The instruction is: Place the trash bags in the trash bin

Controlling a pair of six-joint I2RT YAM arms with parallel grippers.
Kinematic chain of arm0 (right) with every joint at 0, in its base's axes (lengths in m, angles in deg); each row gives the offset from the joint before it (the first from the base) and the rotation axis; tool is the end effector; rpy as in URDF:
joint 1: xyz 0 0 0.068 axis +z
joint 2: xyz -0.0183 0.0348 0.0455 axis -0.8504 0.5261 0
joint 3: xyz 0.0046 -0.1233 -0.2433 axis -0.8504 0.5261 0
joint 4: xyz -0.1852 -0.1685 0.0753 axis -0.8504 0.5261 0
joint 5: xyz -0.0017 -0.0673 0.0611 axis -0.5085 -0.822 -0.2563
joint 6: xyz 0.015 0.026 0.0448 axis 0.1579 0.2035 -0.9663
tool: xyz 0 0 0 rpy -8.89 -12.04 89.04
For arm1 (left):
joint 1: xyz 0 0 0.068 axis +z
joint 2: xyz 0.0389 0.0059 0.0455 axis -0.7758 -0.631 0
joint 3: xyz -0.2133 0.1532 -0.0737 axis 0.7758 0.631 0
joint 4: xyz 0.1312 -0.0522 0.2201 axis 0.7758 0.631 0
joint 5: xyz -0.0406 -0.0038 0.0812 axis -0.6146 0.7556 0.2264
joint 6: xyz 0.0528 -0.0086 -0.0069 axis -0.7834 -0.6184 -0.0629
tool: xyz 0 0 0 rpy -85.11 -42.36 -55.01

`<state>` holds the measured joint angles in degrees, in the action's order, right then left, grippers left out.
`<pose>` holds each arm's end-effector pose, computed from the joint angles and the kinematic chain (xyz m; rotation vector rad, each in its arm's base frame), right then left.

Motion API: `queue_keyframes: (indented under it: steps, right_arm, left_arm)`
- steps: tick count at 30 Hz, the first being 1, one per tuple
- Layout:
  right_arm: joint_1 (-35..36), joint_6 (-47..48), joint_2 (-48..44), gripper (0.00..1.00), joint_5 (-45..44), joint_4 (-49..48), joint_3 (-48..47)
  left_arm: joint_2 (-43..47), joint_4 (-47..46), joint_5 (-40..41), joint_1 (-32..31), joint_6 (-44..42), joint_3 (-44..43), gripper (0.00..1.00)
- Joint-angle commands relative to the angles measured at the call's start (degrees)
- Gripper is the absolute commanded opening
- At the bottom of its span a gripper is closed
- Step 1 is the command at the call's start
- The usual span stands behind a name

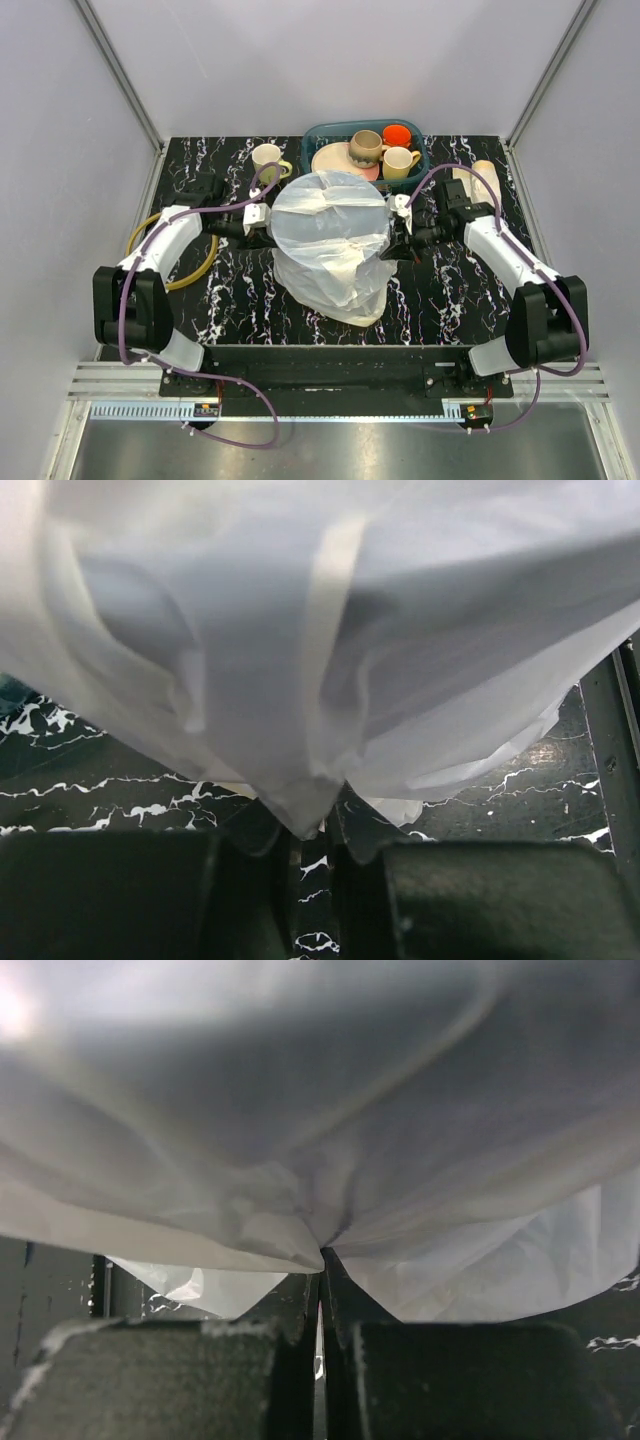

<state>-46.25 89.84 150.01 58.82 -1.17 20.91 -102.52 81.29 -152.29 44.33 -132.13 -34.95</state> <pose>0.2631 0.0876 0.2561 -1.4962 1.5887 0.9561 0.2753 -0.0643 0.2628 1.5401 1.4141 -0.9166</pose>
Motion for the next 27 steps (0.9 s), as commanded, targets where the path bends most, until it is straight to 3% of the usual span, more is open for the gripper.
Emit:
queue_keyframes:
  steps: [1,7,11,16,19,20,23,24,25,27]
  right_arm:
    - [0.47,-3.09,1.09,0.0,-1.14,-2.24,1.38]
    - [0.47,-8.72,2.67,0.0,0.97,-3.21,2.61]
    - [0.47,-9.43,2.93,0.0,0.62,-3.56,4.01]
    - [0.38,-11.36,3.55,0.0,-0.79,-3.65,4.55]
    - [0.38,-10.84,2.76,0.0,-1.93,-1.29,3.23]
    - [0.03,-10.75,1.45,0.02,-2.54,-0.06,2.88]
    - [-0.49,-10.22,-2.15,0.0,-3.42,1.18,2.7]
    - [-0.58,-10.65,-3.04,0.02,-4.12,1.44,2.87]
    - [-0.58,-10.48,-3.65,0.29,-5.43,3.45,2.35]
    - [-1.89,-9.0,-5.41,0.66,-6.5,6.88,0.95]
  left_arm:
    - [-1.67,-1.87,-0.01,-0.13,-3.34,0.23,0.17]
    - [-3.52,-2.48,-0.36,-0.05,-2.64,-1.0,0.22]
    - [-4.14,-2.49,0.51,-0.05,-2.99,-0.91,0.04]
    - [-4.93,-2.57,3.76,-0.05,-3.16,-1.0,0.0]
    - [-3.09,-1.96,3.95,0.31,-3.77,-0.21,0.08]
    - [-2.39,-1.52,3.86,0.48,-3.52,0.06,0.17]
    - [0.34,-0.12,2.98,1.71,-2.64,0.59,0.16]
    - [1.39,0.58,2.89,2.41,-2.64,0.32,0.33]
    - [1.75,1.9,2.11,2.85,-4.03,-0.03,0.42]
    - [3.5,4.71,0.09,4.96,-3.52,-1.25,0.54]
